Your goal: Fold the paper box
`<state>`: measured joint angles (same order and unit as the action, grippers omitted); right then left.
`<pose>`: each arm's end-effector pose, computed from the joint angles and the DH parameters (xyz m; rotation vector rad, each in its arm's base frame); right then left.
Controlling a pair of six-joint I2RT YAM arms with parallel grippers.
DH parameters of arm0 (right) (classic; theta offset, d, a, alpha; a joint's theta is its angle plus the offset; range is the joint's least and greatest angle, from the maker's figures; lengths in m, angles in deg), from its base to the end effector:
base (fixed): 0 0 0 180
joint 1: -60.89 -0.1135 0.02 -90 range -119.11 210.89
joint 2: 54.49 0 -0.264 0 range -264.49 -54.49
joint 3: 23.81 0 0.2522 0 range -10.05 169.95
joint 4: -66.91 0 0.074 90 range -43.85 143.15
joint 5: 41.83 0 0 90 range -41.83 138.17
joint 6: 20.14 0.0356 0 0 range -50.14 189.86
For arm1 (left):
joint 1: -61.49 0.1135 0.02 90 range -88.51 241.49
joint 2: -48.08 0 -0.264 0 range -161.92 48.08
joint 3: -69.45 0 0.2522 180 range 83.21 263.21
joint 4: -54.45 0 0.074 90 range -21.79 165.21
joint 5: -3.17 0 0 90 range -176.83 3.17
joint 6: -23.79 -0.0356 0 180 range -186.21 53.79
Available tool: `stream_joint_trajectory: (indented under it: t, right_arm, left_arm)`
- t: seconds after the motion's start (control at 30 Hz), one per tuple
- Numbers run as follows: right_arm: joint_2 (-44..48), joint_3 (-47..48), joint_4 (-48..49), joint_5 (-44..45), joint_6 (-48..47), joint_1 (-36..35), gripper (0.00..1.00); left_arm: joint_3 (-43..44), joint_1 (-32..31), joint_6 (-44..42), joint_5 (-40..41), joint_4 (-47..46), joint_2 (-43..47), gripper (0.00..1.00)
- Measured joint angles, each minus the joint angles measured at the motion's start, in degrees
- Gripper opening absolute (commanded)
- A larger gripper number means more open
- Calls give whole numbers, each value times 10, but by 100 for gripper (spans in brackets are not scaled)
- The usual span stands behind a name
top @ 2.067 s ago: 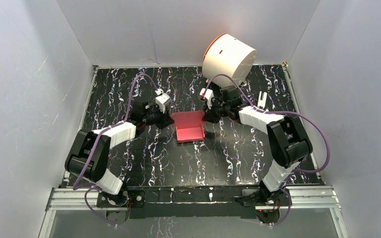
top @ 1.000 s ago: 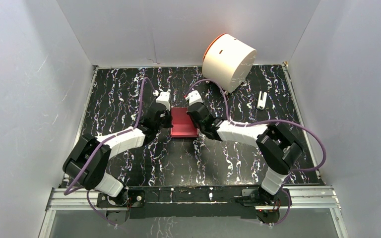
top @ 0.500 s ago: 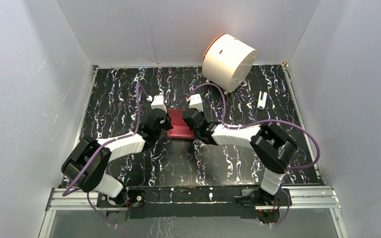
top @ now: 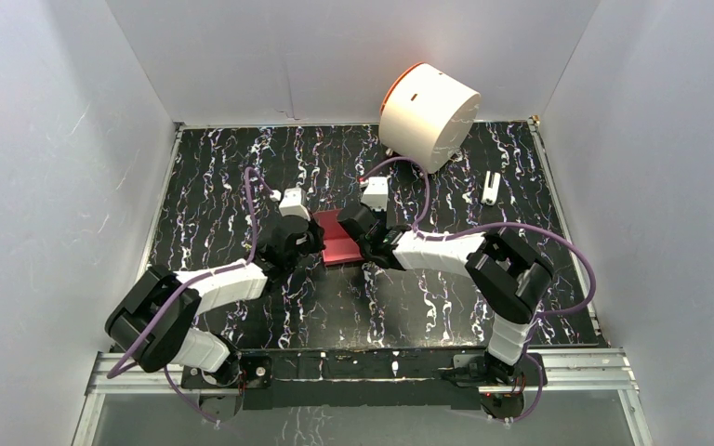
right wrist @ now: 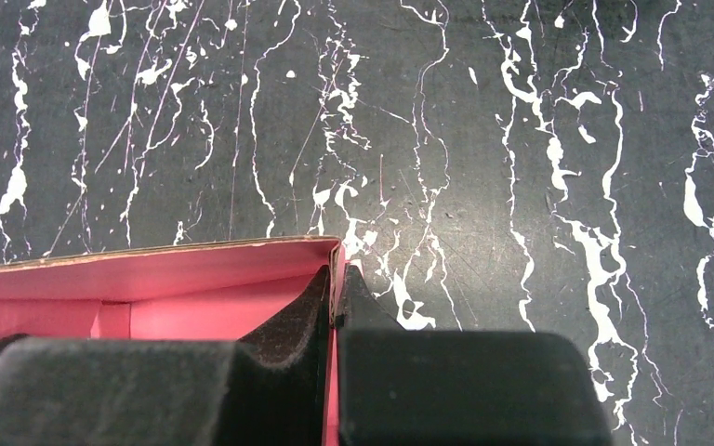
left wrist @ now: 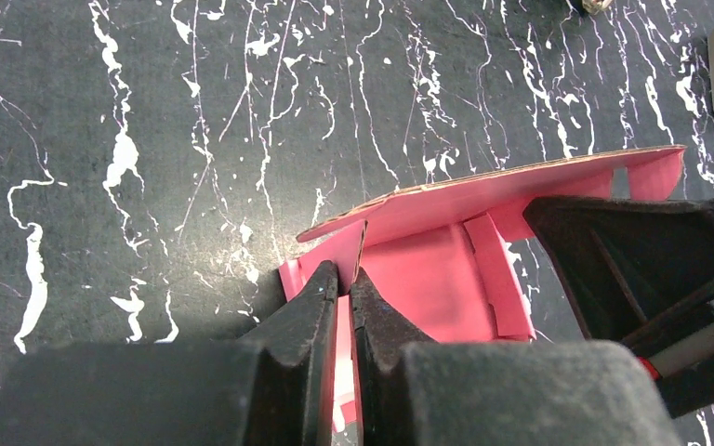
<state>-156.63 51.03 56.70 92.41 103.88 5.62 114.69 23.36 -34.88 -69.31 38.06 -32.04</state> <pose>0.2361 0.2970 0.1953 0.0250 2.0239 0.1137 0.2300 -0.1669 0.1951 -0.0979 1.9117 -0.5395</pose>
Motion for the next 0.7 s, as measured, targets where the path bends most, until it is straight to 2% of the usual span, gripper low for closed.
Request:
stream_joint_trajectory:
  t: [0.33, 0.53, 0.7]
  right_arm:
    - [8, -34, 46, 17, 34, -7, 4]
    - [23, -62, 70, 19, 37, -14, 11]
    - [35, -86, 89, 19, 38, -18, 18]
  left_arm:
    - [-41, -9, 14, -10, -34, 22, 7]
    - [-64, -16, 20, -20, -48, 38, 10]
    - [-79, -25, 30, -26, -64, 41, 15]
